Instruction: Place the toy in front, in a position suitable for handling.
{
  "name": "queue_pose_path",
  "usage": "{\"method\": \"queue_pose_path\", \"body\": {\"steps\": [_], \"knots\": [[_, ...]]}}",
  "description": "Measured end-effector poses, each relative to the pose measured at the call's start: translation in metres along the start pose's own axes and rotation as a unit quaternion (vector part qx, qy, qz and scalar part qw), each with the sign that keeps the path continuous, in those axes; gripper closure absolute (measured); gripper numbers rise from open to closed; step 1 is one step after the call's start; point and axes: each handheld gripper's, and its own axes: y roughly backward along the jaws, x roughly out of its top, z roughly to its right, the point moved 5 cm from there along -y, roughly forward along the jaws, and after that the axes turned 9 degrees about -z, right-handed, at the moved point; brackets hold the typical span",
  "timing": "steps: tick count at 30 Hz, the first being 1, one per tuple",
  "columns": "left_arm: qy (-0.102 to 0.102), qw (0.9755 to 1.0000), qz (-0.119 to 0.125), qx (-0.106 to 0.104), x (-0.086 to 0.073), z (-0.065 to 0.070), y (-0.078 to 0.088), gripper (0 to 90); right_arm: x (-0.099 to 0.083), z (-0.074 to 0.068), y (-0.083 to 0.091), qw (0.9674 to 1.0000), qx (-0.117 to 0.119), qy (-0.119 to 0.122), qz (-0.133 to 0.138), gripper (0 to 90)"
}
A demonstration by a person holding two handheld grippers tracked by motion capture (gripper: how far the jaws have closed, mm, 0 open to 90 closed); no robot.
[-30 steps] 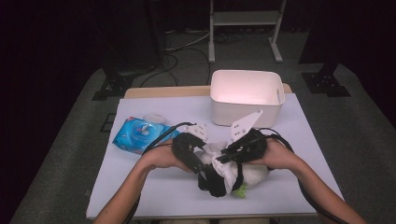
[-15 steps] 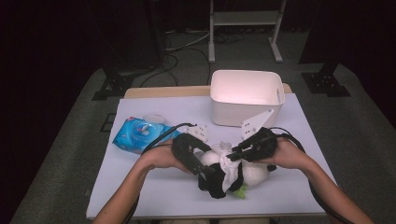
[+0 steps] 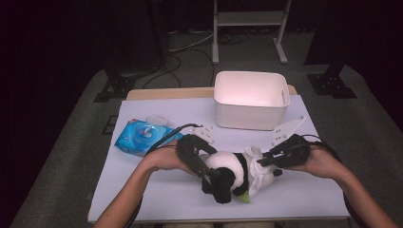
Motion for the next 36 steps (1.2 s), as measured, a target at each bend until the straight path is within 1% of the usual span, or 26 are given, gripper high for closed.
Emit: {"method": "queue_pose_path", "body": {"steps": [1, 2, 4, 5, 7, 9, 11, 12, 15, 17, 19, 20, 21, 22, 25, 28, 29, 30, 31, 33, 36], "knots": [[-0.001, 1.0000, -0.002, 0.001, 0.003, 0.001, 0.000, 17.0, -0.001, -0.001, -0.004, 1.0000, 0.006, -0.001, 0.000, 80.4], [0.000, 1.0000, -0.004, 0.002, 0.007, 0.002, -0.001, 17.0, -0.001, -0.002, -0.008, 1.0000, 0.008, 0.000, -0.001, 80.4], [-0.001, 0.9999, -0.014, 0.000, 0.012, 0.004, -0.004, 16.9, 0.000, -0.004, -0.011, 1.0000, 0.004, -0.001, 0.003, 80.5], [-0.002, 0.9998, -0.018, 0.000, 0.014, 0.005, -0.006, 15.7, -0.001, -0.003, -0.012, 1.0000, 0.003, 0.001, 0.002, 80.5], [0.000, 0.9997, -0.025, -0.003, 0.019, 0.006, -0.009, 13.1, -0.002, -0.005, -0.015, 1.0000, 0.006, -0.003, 0.003, 80.6], [0.001, 0.9996, -0.026, -0.003, 0.023, 0.006, -0.014, 10.9, -0.004, -0.005, -0.016, 0.9999, 0.009, -0.004, 0.002, 80.6], [0.005, 0.9996, -0.026, -0.007, 0.026, 0.007, -0.018, 8.7, -0.003, -0.004, -0.017, 1.0000, 0.004, -0.003, 0.007, 80.6], [0.004, 0.9996, -0.029, -0.005, 0.027, 0.007, -0.020, 8.6, -0.002, -0.003, -0.017, 1.0000, 0.004, -0.003, 0.008, 80.7], [0.005, 0.9992, -0.040, 0.000, 0.029, 0.006, -0.027, 6.6, 0.000, -0.002, -0.019, 0.9998, 0.008, -0.009, 0.013, 80.6], [0.004, 0.9987, -0.051, 0.006, 0.029, 0.005, -0.030, 5.2, 0.001, -0.001, -0.019, 0.9999, 0.005, -0.006, 0.013, 80.6], [0.005, 0.9984, -0.056, 0.010, 0.028, 0.004, -0.033, 4.6, 0.003, -0.001, -0.019, 0.9999, 0.004, -0.010, 0.010, 80.6], [0.005, 0.9982, -0.059, 0.013, 0.027, 0.004, -0.035, 4.3, 0.004, 0.000, -0.020, 0.9999, 0.002, -0.005, 0.010, 80.6], [0.004, 0.9979, -0.063, 0.016, 0.027, 0.003, -0.037, 3.6, 0.005, -0.001, -0.020, 0.9999, 0.002, -0.009, 0.010, 80.6], [0.005, 0.9978, -0.063, 0.019, 0.026, 0.003, -0.039, 2.8, 0.006, 0.000, -0.021, 0.9999, -0.001, -0.003, 0.010, 80.6], [0.002, 0.9972, -0.070, 0.025, 0.028, 0.002, -0.043, 1.3, 0.009, 0.000, -0.023, 1.0000, -0.001, -0.001, 0.008, 80.7], [-0.001, 0.9972, -0.071, 0.024, 0.030, -0.001, -0.048, 1.3, 0.010, 0.000, -0.024, 1.0000, -0.003, 0.001, 0.008, 80.7], [-0.005, 0.9973, -0.069, 0.023, 0.030, -0.001, -0.049, 3.2, 0.010, 0.000, -0.024, 1.0000, -0.003, 0.000, 0.008, 80.7], [-0.004, 0.9974, -0.068, 0.022, 0.030, -0.001, -0.048, 6.3, 0.009, 0.001, -0.024, 1.0000, -0.003, -0.001, 0.008, 80.6], [-0.005, 0.9974, -0.068, 0.021, 0.030, -0.002, -0.046, 11.3, 0.008, 0.001, -0.023, 0.9999, -0.002, -0.002, 0.012, 80.6], [-0.012, 0.9974, -0.067, 0.025, 0.031, -0.004, -0.041, 19.3, 0.007, 0.003, -0.021, 0.9998, 0.001, -0.006, 0.020, 80.6], [-0.016, 0.9973, -0.066, 0.029, 0.034, -0.008, -0.035, 25.1, 0.009, 0.008, -0.014, 0.9993, -0.001, -0.010, 0.035, 80.5]]}}
